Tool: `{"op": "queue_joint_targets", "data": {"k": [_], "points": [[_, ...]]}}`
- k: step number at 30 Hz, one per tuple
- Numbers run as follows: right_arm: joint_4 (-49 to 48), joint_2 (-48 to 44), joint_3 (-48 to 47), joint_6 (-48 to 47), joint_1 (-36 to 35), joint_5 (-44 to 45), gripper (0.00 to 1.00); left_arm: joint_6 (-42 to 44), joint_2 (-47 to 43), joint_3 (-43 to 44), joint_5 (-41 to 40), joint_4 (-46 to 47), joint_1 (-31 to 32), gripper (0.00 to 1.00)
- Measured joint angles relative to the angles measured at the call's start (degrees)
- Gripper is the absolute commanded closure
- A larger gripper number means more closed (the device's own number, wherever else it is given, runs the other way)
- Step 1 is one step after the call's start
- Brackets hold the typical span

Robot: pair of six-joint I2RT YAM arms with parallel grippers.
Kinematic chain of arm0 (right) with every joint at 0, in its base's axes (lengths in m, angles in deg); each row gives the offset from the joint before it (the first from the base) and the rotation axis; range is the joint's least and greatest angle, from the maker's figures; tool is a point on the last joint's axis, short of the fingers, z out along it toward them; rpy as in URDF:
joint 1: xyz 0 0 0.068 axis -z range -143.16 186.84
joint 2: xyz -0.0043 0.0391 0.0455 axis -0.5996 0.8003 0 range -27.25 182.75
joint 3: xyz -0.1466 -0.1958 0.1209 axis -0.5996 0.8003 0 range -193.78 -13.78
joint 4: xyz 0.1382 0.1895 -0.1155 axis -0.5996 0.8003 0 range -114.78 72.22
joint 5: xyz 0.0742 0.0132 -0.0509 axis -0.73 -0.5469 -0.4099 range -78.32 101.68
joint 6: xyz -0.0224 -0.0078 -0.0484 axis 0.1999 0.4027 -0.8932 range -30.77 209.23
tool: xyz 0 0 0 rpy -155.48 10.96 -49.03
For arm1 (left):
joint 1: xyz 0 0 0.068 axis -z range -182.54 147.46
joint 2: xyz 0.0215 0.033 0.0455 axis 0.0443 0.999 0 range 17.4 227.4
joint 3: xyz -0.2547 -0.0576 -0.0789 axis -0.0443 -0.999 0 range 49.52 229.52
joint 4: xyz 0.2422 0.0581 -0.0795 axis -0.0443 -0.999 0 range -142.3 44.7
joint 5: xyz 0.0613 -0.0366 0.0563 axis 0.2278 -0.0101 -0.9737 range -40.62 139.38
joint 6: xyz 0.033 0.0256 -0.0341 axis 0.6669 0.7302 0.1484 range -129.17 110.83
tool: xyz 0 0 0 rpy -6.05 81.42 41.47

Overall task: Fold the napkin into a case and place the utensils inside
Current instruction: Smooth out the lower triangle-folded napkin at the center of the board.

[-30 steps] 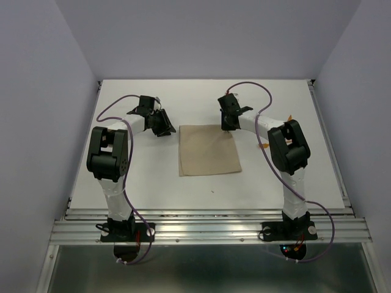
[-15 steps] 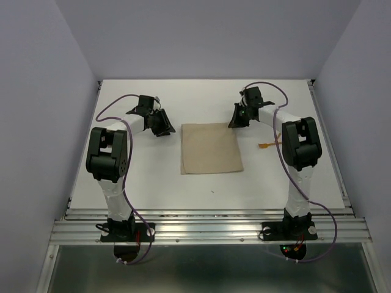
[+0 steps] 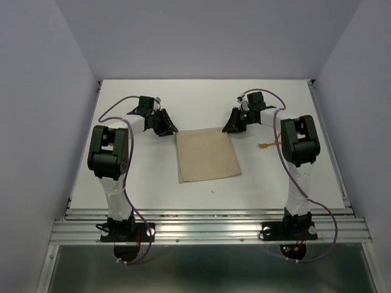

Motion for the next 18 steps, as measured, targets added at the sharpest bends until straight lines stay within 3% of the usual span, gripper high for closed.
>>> {"op": "queue_joint_targets", "data": {"k": [3,9,15,16,17,18], "points": [[0.15,-0.28,0.04,0.37,-0.02,1.57,0.53,-0.57,0.94,0.00,0.63,0.42,0.00,0.58],[1.86,-4.74,1.64,-0.11,-0.50,10.34,0.42,-1.42,1.27,0.00,1.40,1.01,0.20,0.65],[3.93,-10.27,3.74,-0.13,-1.38,21.05,0.45,-2.27,1.27,-0.50,1.90,2.62,0.87,0.72],[4.48,-11.28,3.76,-0.11,-2.25,23.52,0.47,-2.47,1.27,-0.70,1.90,2.84,1.07,0.76],[4.70,-12.02,3.76,0.09,-3.15,25.49,0.52,-2.49,1.27,-0.85,1.90,2.97,1.11,0.78],[4.87,-12.87,3.76,0.22,-4.83,27.63,0.64,-2.62,1.27,-0.92,1.88,2.95,1.18,0.81]]}}
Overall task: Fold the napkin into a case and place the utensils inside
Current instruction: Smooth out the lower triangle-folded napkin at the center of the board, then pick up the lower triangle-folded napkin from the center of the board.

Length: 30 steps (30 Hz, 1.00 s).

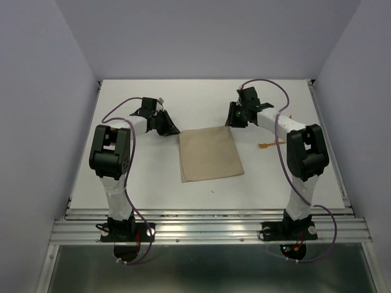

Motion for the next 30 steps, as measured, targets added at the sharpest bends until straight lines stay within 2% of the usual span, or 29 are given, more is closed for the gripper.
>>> {"op": "queue_joint_targets", "data": {"k": [3,4,7,8,9,10,11,12,14,15,17,18,21,22,26,30], "points": [[0.28,-1.27,-0.63,0.39,-5.99,4.98,0.90,-0.22,0.00,-0.04,-0.07,0.42,0.24,0.91],[0.55,-1.25,-1.62,0.72,-9.11,7.26,0.95,-0.31,0.00,-0.13,-0.15,0.52,0.24,0.99],[1.31,-0.70,-3.89,1.42,-14.49,9.44,0.95,-0.33,0.00,-0.59,-0.72,0.61,0.24,1.00],[1.42,0.11,-5.73,1.60,-17.40,10.54,0.94,-0.42,0.00,-0.68,-1.07,0.33,0.24,0.93],[1.60,1.25,-7.82,1.77,-19.71,11.76,0.88,-0.42,0.00,-0.68,-1.29,0.22,0.24,0.77],[1.70,1.92,-8.70,1.81,-20.76,12.26,0.86,-0.37,0.00,-0.68,-1.60,0.11,0.24,0.77],[2.62,3.56,-11.21,1.90,-22.82,13.90,0.83,0.07,-0.04,-0.68,-2.16,-0.13,0.24,0.59],[3.06,5.25,-13.44,1.81,-24.26,15.34,0.74,0.44,-0.13,-0.68,-2.75,-0.68,0.24,0.50],[3.50,7.63,-16.39,1.75,-26.32,17.88,0.72,0.20,-0.59,-0.68,-4.44,-2.43,0.22,0.37],[3.82,8.57,-17.35,1.64,-27.23,19.21,0.62,0.35,-1.01,-0.68,-5.22,-3.52,0.22,0.37],[5.14,10.43,-18.97,1.66,-29.09,21.75,0.58,0.61,-2.19,-0.61,-6.27,-5.38,-0.13,0.37],[5.62,11.02,-19.56,1.38,-29.53,22.73,0.50,0.72,-3.39,-0.46,-6.91,-6.93,-0.35,0.37],[7.30,13.14,-21.90,1.09,-30.88,25.90,0.45,0.87,-6.29,1.01,-8.04,-10.51,-1.90,0.38],[7.69,14.23,-23.21,0.83,-31.41,27.10,0.39,0.85,-7.76,1.62,-8.39,-11.52,-3.32,0.39],[9.11,17.44,-27.32,0.22,-32.65,30.99,0.36,0.50,-12.92,1.95,-8.98,-13.22,-8.66,0.40],[10.21,20.28,-30.80,-0.20,-33.48,34.16,0.28,0.15,-16.31,1.20,-9.20,-13.35,-14.10,0.41]]}}
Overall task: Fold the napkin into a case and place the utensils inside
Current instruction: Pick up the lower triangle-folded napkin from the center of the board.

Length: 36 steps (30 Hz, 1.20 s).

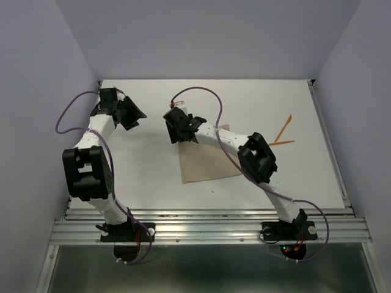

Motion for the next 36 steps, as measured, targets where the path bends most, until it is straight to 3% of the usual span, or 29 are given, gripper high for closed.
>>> {"op": "queue_joint_targets", "data": {"k": [4,10,21,22,24,28,33,36], "points": [[1.20,2.45,-2.93,-0.76,-0.33,2.56,0.23,0.07,-0.76,-1.84,-0.02,-0.28,-2.01,0.42],[2.34,4.44,-4.20,-1.07,-0.35,3.28,0.27,0.11,-0.74,-3.52,0.22,-1.31,-1.79,0.43],[0.87,6.78,-4.96,-0.20,0.07,1.36,0.78,0.74,-0.76,-3.98,0.22,-1.27,-1.75,0.43],[0.59,6.78,-4.92,-0.20,0.20,0.85,0.88,0.79,-0.76,-4.09,0.22,-1.25,-1.77,0.43],[-0.15,6.78,-4.76,-0.07,0.70,-0.87,0.99,0.92,-0.76,-4.50,0.20,-1.22,-1.77,0.43],[-4.81,5.11,-0.92,1.22,2.56,-6.69,0.99,1.14,-0.76,-5.33,0.22,-1.20,-1.77,0.43],[-16.57,-2.23,14.01,3.61,6.86,-22.58,0.99,1.31,-1.09,-7.28,1.60,-0.26,-1.77,0.43],[-19.34,-3.67,17.49,4.15,9.25,-31.04,0.99,1.36,-1.25,-8.68,3.52,0.79,-1.75,0.39]]}}
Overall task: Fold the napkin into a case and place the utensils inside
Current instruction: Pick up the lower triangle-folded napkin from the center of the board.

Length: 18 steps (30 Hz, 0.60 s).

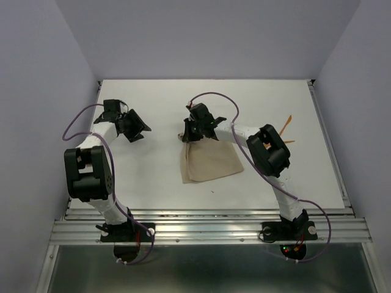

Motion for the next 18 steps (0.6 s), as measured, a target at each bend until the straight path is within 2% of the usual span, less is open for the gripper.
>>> {"op": "queue_joint_targets", "data": {"k": [6,7,11,18], "points": [[-3.50,0.00,2.32,0.59,1.25,-14.62,0.99,0.20,-0.17,-2.80,4.46,3.65,1.95,0.32],[-4.33,0.00,2.97,0.98,1.25,-17.40,0.99,0.09,-0.31,-3.82,5.90,4.72,3.04,0.27],[-8.52,0.00,5.29,3.15,1.62,-26.21,0.99,-0.70,-0.42,-6.51,9.55,8.50,6.64,0.22],[-12.59,0.00,7.72,5.88,2.99,-34.49,0.99,-2.01,-0.37,-8.33,14.56,12.28,9.40,0.18]]}}
